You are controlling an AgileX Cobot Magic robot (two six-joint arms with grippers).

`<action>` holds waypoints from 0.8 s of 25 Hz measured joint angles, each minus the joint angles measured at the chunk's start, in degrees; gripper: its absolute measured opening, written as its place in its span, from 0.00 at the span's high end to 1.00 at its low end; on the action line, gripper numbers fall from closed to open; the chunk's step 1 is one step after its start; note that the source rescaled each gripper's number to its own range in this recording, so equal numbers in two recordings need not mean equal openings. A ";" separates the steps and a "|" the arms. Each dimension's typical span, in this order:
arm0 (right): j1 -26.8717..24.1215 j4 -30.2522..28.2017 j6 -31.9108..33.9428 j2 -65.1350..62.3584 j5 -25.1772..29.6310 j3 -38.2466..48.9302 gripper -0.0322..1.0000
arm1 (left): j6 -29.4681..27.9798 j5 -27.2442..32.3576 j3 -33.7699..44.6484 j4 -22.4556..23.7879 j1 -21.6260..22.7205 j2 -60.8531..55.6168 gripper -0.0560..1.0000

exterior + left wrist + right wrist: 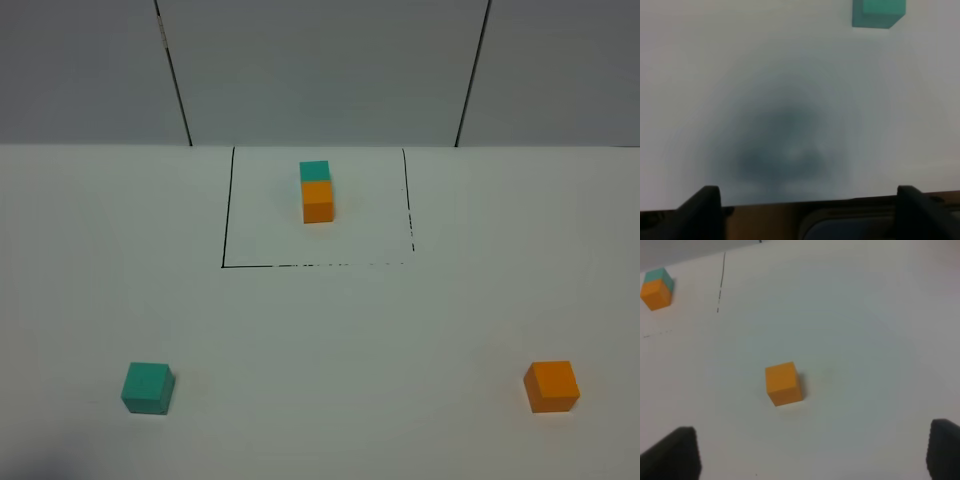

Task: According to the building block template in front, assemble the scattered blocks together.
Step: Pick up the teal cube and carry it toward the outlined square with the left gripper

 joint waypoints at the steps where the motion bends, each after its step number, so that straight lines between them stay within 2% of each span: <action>1: 0.00 0.00 0.00 0.00 0.00 0.00 0.19 | 0.00 0.05 -1.71 -0.45 0.00 2.62 0.46; 7: 0.00 0.00 0.00 0.00 0.00 0.00 0.19 | 1.27 3.70 -14.98 -6.11 0.00 19.82 0.45; 10: 0.00 0.00 0.00 0.00 0.00 0.00 0.19 | 3.98 4.33 -18.32 -12.99 0.00 26.75 0.45; 13: 0.00 0.00 0.00 0.00 0.00 0.00 0.19 | 5.34 4.32 -19.46 -16.14 0.00 31.97 0.45; 15: 0.00 0.00 0.00 0.00 0.00 0.00 0.19 | 4.99 4.20 -19.94 -14.30 -0.69 35.06 0.45; 17: 0.00 0.00 0.00 0.00 0.00 0.00 0.19 | 3.10 4.07 -20.47 -9.37 -2.49 37.64 0.45; 20: 0.00 0.00 0.00 0.00 0.00 0.00 0.19 | -2.77 2.42 -21.21 -2.31 -6.92 41.03 0.45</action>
